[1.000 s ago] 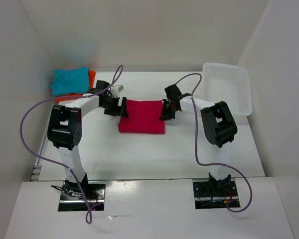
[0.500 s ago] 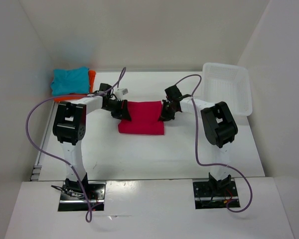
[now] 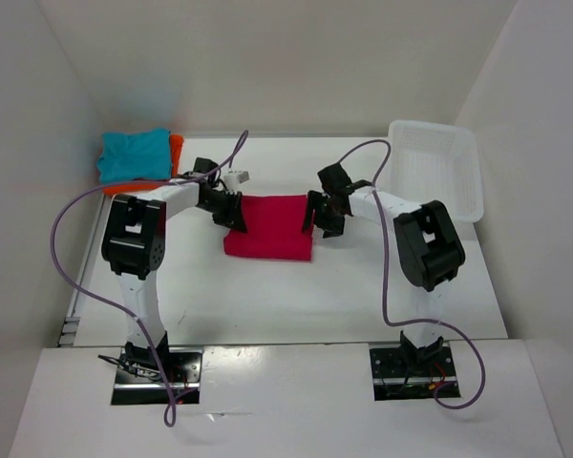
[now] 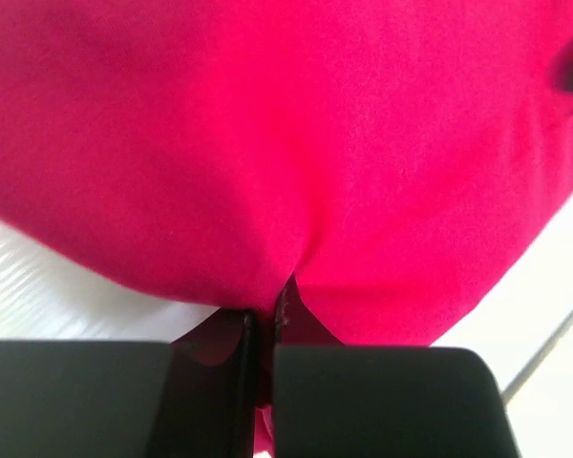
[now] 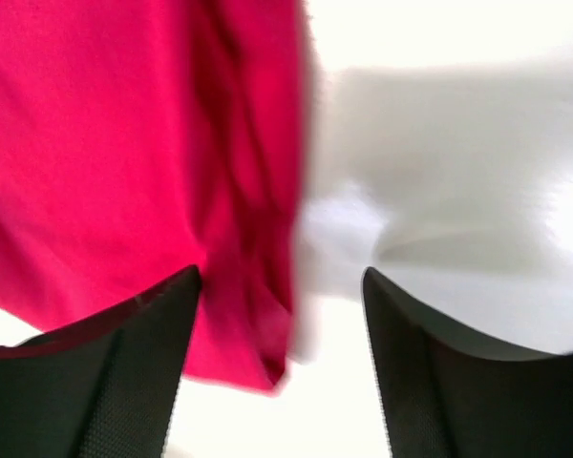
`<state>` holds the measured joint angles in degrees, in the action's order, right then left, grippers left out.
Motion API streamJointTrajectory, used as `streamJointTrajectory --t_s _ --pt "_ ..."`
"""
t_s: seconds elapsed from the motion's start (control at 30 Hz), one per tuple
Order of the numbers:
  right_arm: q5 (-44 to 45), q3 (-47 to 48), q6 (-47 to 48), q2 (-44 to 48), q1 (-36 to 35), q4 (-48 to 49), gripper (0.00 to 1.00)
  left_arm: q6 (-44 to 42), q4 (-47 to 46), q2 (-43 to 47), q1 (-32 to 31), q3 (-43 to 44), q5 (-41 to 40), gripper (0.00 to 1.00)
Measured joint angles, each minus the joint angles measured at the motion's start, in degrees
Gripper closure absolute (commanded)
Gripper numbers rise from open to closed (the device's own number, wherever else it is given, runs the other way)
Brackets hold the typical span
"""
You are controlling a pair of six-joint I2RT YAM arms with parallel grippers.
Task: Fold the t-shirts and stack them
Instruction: Put the neatly folded tshirt into the corner of the board with the left arm
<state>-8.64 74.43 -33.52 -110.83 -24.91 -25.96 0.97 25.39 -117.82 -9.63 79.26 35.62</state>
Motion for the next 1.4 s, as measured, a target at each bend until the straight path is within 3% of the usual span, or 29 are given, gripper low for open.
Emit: streamJointTrajectory --t_s 0.33,0.83,1.1,1.4 --pt "6.62 -1.07 0.39 19.58 2.84 -4.98 0.2 -7.32 6.45 2.25 -0.31 6.78 -15.08 1.0" --pt "8.44 -1.88 0.44 20.35 3.76 -7.06 0.2 -21.64 3.45 5.73 5.03 16.09 -39.98 1.0" --pt "8.63 -1.88 0.42 20.35 3.76 -7.85 0.2 -26.4 -0.07 2.54 11.23 26.77 -44.33 1.0" --pt "9.49 -1.88 0.42 20.35 3.76 -9.9 0.2 -26.18 2.58 -8.33 17.75 45.33 -40.0 1.0"
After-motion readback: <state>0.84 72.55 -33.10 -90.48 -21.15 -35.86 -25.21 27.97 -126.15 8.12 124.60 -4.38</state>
